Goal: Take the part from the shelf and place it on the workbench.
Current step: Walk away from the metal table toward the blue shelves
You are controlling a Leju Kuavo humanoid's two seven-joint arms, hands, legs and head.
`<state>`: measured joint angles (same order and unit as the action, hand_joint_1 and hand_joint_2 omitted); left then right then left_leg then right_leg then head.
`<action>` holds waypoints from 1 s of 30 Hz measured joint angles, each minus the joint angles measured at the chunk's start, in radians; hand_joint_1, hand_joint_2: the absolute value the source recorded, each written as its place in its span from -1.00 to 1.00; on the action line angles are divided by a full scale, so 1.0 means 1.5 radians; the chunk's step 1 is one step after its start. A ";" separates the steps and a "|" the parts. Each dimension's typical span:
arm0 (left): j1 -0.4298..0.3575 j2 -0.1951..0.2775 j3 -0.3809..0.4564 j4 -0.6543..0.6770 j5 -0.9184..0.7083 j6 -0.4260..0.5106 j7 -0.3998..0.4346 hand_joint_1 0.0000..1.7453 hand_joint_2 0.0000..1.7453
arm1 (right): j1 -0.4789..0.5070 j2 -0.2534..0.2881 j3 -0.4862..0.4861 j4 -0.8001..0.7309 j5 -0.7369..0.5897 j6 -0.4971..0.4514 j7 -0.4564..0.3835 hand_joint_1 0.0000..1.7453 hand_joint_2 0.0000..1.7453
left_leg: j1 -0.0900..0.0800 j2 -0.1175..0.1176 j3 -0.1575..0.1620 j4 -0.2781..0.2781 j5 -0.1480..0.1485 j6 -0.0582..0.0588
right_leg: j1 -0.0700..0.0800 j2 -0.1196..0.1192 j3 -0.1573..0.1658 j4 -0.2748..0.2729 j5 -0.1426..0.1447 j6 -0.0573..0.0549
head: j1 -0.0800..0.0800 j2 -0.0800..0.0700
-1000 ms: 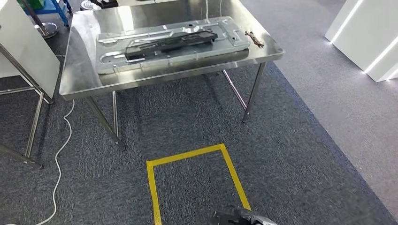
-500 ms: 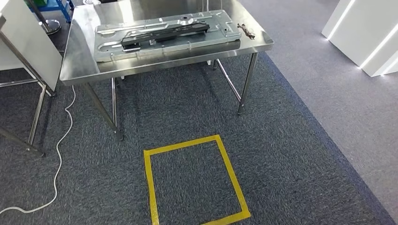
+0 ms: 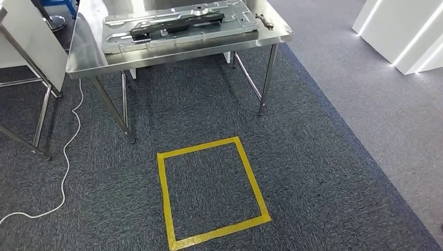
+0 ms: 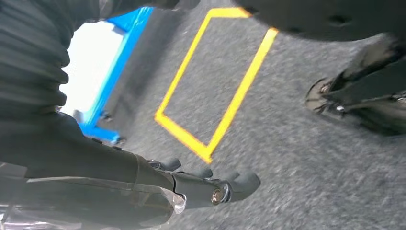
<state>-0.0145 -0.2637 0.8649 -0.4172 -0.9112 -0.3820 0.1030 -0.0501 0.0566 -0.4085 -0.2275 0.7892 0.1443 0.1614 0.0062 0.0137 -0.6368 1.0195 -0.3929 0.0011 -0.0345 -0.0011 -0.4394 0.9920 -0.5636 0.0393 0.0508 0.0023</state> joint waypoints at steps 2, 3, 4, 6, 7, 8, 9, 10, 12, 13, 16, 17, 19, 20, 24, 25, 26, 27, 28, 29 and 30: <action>-0.007 0.010 -0.002 0.018 -0.006 0.003 -0.005 -1.00 -1.00 | 0.000 -0.004 -0.009 0.001 -0.003 0.015 0.002 -1.00 1.00 | 0.002 0.000 -0.005 0.001 0.011 -0.009 | 0.002 0.000 -0.007 -0.002 0.001 -0.014 | 0.000 0.000; -0.009 0.014 -0.002 0.027 -0.008 0.004 -0.007 -1.00 -1.00 | 0.000 -0.006 -0.013 0.001 -0.003 0.019 0.004 -1.00 1.00 | 0.004 0.000 -0.009 0.008 0.001 -0.012 | 0.002 -0.002 -0.014 0.000 0.007 -0.021 | 0.000 0.000; -0.010 0.018 -0.003 0.034 -0.009 0.007 -0.009 -1.00 -1.00 | 0.000 -0.008 -0.016 0.001 -0.002 0.021 0.006 -1.00 1.00 | 0.005 -0.001 -0.015 0.026 -0.021 -0.015 | 0.003 -0.004 -0.021 0.000 0.014 -0.028 | 0.000 0.000; -0.013 0.025 -0.004 0.048 -0.011 0.011 -0.013 -1.00 -1.00 | 0.000 -0.012 -0.021 0.002 -0.001 0.023 0.010 -1.00 1.00 | 0.006 -0.002 -0.032 0.097 -0.094 -0.017 | 0.007 -0.007 -0.038 0.001 0.029 -0.037 | 0.000 0.000; -0.014 0.027 -0.004 0.052 -0.012 0.013 -0.014 -1.00 -1.00 | 0.001 -0.013 -0.024 0.002 -0.002 0.023 0.011 -1.00 1.00 | 0.006 -0.002 -0.039 0.139 -0.122 -0.017 | 0.010 -0.008 -0.049 0.002 0.037 -0.040 | 0.000 0.000; -0.015 0.028 -0.004 0.056 -0.013 0.014 -0.015 -1.00 -1.00 | 0.001 -0.013 -0.027 0.002 -0.002 0.023 0.012 -1.00 1.00 | 0.006 -0.002 -0.041 0.172 -0.135 -0.016 | 0.014 -0.008 -0.060 0.003 0.044 -0.042 | 0.000 0.000; -0.016 0.030 -0.004 0.059 -0.015 0.016 -0.016 -1.00 -1.00 | 0.001 -0.013 -0.030 0.002 -0.002 0.024 0.012 -1.00 1.00 | 0.004 -0.002 -0.033 0.187 -0.131 -0.013 | 0.017 -0.008 -0.072 0.005 0.052 -0.043 | 0.000 0.000; -0.017 0.031 -0.005 0.062 -0.016 0.017 -0.017 -1.00 -1.00 | 0.001 -0.014 -0.032 0.002 -0.002 0.024 0.012 -1.00 1.00 | 0.002 -0.003 -0.016 0.181 -0.116 -0.007 | 0.022 -0.008 -0.083 0.006 0.060 -0.044 | 0.000 0.000; -0.020 0.033 -0.005 0.067 -0.017 0.018 -0.017 -1.00 -1.00 | 0.001 -0.013 -0.036 0.002 -0.002 0.025 0.012 -1.00 1.00 | -0.008 -0.003 0.051 0.106 -0.088 0.015 | 0.028 -0.007 -0.101 0.008 0.074 -0.046 | 0.000 0.000; -0.022 0.035 -0.005 0.068 -0.017 0.019 -0.017 -1.00 -1.00 | 0.001 -0.011 -0.037 0.002 -0.002 0.025 0.012 -1.00 1.00 | -0.014 -0.003 0.090 0.052 -0.087 0.027 | 0.030 -0.007 -0.106 0.008 0.080 -0.046 | 0.000 0.000; -0.027 0.040 -0.005 0.073 -0.017 0.023 -0.020 -1.00 -1.00 | 0.001 -0.010 -0.042 0.002 -0.002 0.028 0.005 -1.00 1.00 | -0.026 -0.003 0.145 -0.045 -0.100 0.040 | 0.029 -0.010 -0.116 0.006 0.100 -0.037 | 0.000 0.000; -0.027 0.040 -0.005 0.075 -0.017 0.024 -0.021 -1.00 -1.00 | 0.001 -0.012 -0.044 0.002 -0.002 0.028 0.001 -1.00 1.00 | -0.025 -0.002 0.144 -0.053 -0.093 0.040 | 0.028 -0.011 -0.119 0.005 0.104 -0.034 | 0.000 0.000; -0.028 0.040 -0.005 0.079 -0.017 0.026 -0.022 -1.00 -1.00 | 0.001 -0.014 -0.049 0.002 -0.003 0.029 -0.008 -1.00 1.00 | -0.021 0.000 0.135 -0.064 -0.073 0.044 | 0.027 -0.008 -0.127 0.021 0.081 -0.028 | 0.000 0.000; -0.029 0.041 -0.005 0.080 -0.017 0.028 -0.021 -1.00 -1.00 | 0.001 -0.015 -0.051 0.002 -0.003 0.030 -0.010 -1.00 1.00 | -0.019 0.002 0.128 -0.067 -0.064 0.045 | 0.025 -0.006 -0.135 0.046 0.052 -0.024 | 0.000 0.000; -0.029 0.042 -0.005 0.083 -0.022 0.037 -0.010 -1.00 -1.00 | 0.001 -0.019 -0.060 0.002 0.003 0.037 -0.004 -1.00 1.00 | -0.016 0.003 0.083 -0.054 -0.039 0.042 | 0.012 -0.003 -0.158 0.185 -0.021 -0.007 | 0.000 0.000; -0.029 0.042 -0.005 0.083 -0.023 0.039 -0.009 -1.00 -1.00 | 0.001 -0.019 -0.061 0.001 0.004 0.039 -0.002 -1.00 1.00 | -0.014 0.003 0.072 -0.049 -0.035 0.039 | 0.008 -0.003 -0.149 0.190 -0.005 -0.003 | 0.000 0.000; -0.029 0.042 -0.005 0.084 -0.022 0.041 -0.010 -1.00 -0.50 | 0.001 -0.020 -0.063 0.001 0.006 0.040 0.000 -1.00 1.00 | -0.012 0.003 0.059 -0.041 -0.032 0.035 | 0.004 -0.003 -0.127 0.169 0.019 0.002 | 0.000 0.000; -0.029 0.042 -0.005 0.084 -0.020 0.044 -0.011 -1.00 0.00 | 0.001 -0.020 -0.065 0.001 0.006 0.041 0.002 -1.00 1.00 | -0.010 0.003 0.047 -0.031 -0.030 0.030 | -0.001 -0.003 -0.097 0.131 0.032 0.007 | 0.000 0.000; -0.029 0.043 -0.004 0.084 -0.018 0.046 -0.014 -1.00 0.50 | 0.001 -0.020 -0.066 0.001 0.007 0.041 0.003 -1.00 1.00 | -0.009 0.003 0.037 -0.020 -0.029 0.026 | -0.002 -0.002 -0.065 0.085 0.032 0.010 | 0.000 0.000; -0.030 0.044 -0.004 0.084 -0.016 0.047 -0.016 -1.00 1.00 | 0.001 -0.019 -0.067 0.000 0.007 0.042 0.004 -1.00 1.00 | -0.009 0.003 0.027 -0.009 -0.027 0.021 | -0.003 -0.001 -0.037 0.044 0.024 0.007 | 0.000 0.000; -0.030 0.045 -0.004 0.084 -0.015 0.047 -0.016 -1.00 1.00 | 0.001 -0.019 -0.069 0.000 0.008 0.044 0.004 -1.00 1.00 | -0.010 0.002 0.021 -0.002 -0.026 0.017 | -0.002 0.000 -0.023 0.018 0.010 0.002 | 0.000 0.000</action>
<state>-0.0599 -0.1956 0.8596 -0.2918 -0.9343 -0.3111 0.0789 -0.0486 0.0285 -0.5116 -0.2280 0.8011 0.2102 0.1675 -0.0086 0.0171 -0.6048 1.0163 -0.4318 0.0267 -0.0375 -0.0014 -0.4736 1.0189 -0.5481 0.0429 0.0506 0.0023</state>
